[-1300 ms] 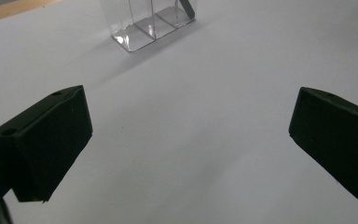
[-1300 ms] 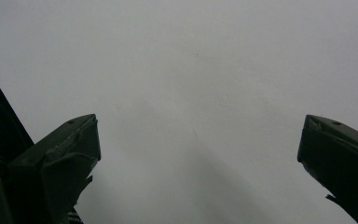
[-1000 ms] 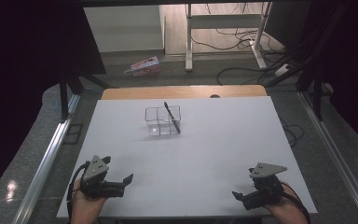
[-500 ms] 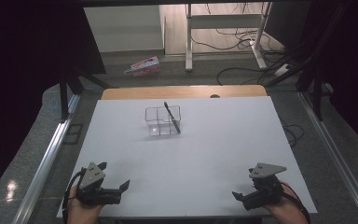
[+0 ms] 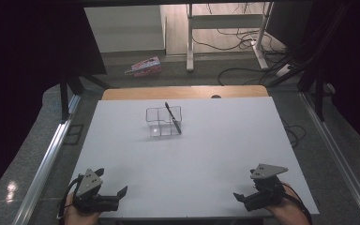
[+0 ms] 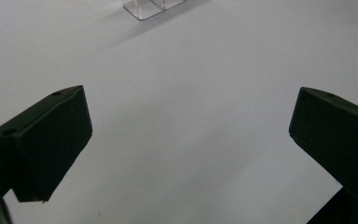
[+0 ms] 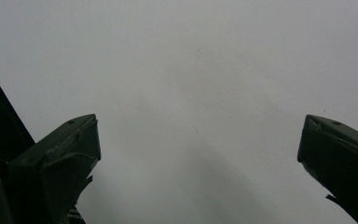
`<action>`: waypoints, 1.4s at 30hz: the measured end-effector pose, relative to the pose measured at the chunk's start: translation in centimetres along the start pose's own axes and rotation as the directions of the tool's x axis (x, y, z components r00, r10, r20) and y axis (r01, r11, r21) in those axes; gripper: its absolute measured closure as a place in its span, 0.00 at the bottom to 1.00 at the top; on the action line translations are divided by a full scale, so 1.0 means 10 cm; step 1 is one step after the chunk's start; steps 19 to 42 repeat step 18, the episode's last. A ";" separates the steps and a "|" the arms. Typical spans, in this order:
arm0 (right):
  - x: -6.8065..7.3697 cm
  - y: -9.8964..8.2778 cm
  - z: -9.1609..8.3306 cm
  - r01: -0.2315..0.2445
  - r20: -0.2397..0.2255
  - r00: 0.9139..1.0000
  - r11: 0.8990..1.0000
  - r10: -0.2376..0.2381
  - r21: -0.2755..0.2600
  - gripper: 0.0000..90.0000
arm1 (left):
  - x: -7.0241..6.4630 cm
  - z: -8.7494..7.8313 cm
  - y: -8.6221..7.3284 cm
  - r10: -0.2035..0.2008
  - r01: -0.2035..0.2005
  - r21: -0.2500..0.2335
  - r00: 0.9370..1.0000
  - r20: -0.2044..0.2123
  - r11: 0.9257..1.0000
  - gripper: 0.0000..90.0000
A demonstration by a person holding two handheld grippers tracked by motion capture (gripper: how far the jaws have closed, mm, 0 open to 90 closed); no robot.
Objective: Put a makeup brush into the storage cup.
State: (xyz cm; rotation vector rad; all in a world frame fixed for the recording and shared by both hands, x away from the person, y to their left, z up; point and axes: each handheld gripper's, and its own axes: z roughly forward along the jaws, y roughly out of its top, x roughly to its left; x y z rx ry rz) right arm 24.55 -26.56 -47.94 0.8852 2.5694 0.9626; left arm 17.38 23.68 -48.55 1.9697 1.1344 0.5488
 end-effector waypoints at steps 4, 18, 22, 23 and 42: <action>0.00 0.00 0.00 -0.001 -0.001 1.000 1.000 0.001 0.003 0.00 | 0.00 -0.01 -0.02 -0.004 0.004 0.009 1.000 0.000 1.000 0.00; 0.00 -0.01 0.01 0.001 -0.001 1.000 1.000 0.000 0.012 0.00 | -0.02 0.00 -0.02 0.000 0.000 0.020 1.000 -0.014 1.000 0.00; 0.00 -0.01 0.01 0.001 -0.001 1.000 1.000 0.000 0.012 0.00 | -0.02 0.00 -0.02 0.000 0.000 0.020 1.000 -0.014 1.000 0.00; 0.00 -0.01 0.01 0.001 -0.001 1.000 1.000 0.000 0.012 0.00 | -0.02 0.00 -0.02 0.000 0.000 0.020 1.000 -0.014 1.000 0.00; 0.00 -0.01 0.01 0.001 -0.001 1.000 1.000 0.000 0.012 0.00 | -0.02 0.00 -0.02 0.000 0.000 0.020 1.000 -0.014 1.000 0.00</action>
